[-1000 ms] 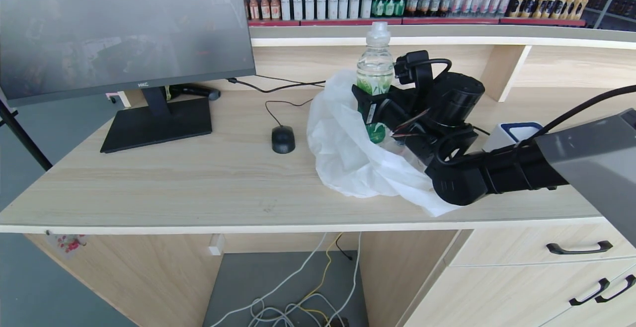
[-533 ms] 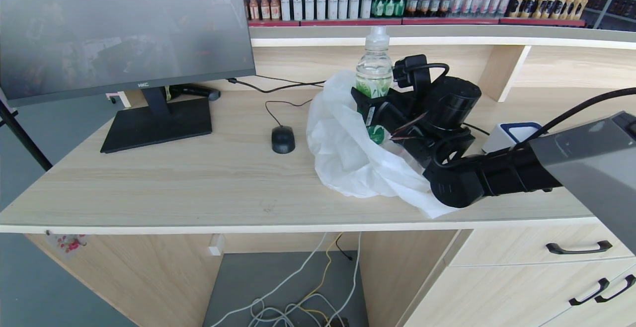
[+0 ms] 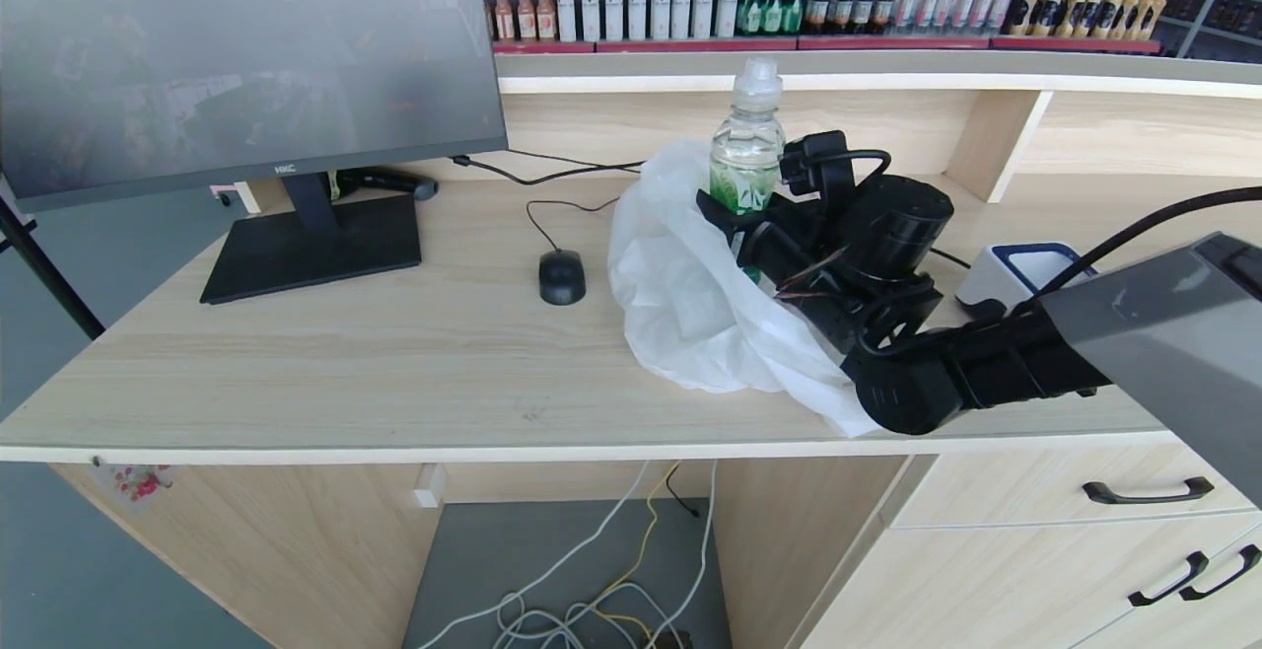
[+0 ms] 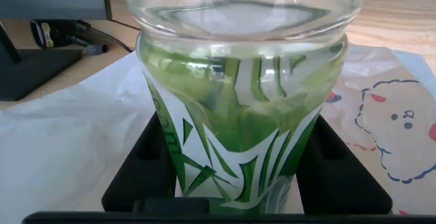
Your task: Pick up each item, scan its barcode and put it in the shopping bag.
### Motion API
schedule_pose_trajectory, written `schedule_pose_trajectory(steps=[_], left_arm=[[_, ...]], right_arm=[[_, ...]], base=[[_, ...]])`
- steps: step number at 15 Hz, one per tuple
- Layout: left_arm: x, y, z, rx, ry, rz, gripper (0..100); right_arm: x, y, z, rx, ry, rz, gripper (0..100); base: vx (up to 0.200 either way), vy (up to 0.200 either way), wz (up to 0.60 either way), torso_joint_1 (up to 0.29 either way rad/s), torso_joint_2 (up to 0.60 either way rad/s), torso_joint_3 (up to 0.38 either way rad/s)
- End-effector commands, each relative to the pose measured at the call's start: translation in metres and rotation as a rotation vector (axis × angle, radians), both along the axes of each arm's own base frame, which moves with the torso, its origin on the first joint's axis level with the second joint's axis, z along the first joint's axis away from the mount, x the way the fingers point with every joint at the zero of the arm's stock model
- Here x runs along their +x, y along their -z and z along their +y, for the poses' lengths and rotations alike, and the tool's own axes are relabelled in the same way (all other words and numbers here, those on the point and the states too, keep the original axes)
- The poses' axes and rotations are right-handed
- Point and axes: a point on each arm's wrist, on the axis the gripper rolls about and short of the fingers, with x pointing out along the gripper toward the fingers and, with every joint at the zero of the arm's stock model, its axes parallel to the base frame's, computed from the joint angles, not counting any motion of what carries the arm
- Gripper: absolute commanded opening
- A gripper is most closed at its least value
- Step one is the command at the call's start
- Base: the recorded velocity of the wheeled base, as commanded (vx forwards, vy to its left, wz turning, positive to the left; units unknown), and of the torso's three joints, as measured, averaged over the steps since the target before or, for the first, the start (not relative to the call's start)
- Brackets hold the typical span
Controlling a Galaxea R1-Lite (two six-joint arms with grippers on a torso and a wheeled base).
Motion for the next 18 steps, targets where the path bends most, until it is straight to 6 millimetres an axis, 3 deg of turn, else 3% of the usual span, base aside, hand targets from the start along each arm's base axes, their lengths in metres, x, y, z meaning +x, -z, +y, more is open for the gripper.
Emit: schedule_pose_trajectory(steps=[1,14,15,18], left_arm=[[0.0,0.0,0.0,0.0,0.002,0.0,100],[0.0,0.0,0.0,0.0,0.0,0.0,100],[0.0,0.0,0.0,0.0,0.0,0.0,100],[0.0,0.0,0.0,0.0,0.0,0.0,100]], right_arm=[[-0.001,0.003,-0.001,-0.003,0.0,0.004,0],[-0.011,-0.007,-0.001,-0.005,-0.037,-0.01,0],[-0.011,-0.007,-0.001,-0.004,-0.037,-0.008,100],[-0.012,-0.005,-0.003,-0.009,-0.032,-0.002,100]], base=[[0.0,0.0,0.0,0.0,0.0,0.0],[0.0,0.0,0.0,0.0,0.0,0.0],[0.0,0.0,0.0,0.0,0.0,0.0],[0.0,0.0,0.0,0.0,0.0,0.0]])
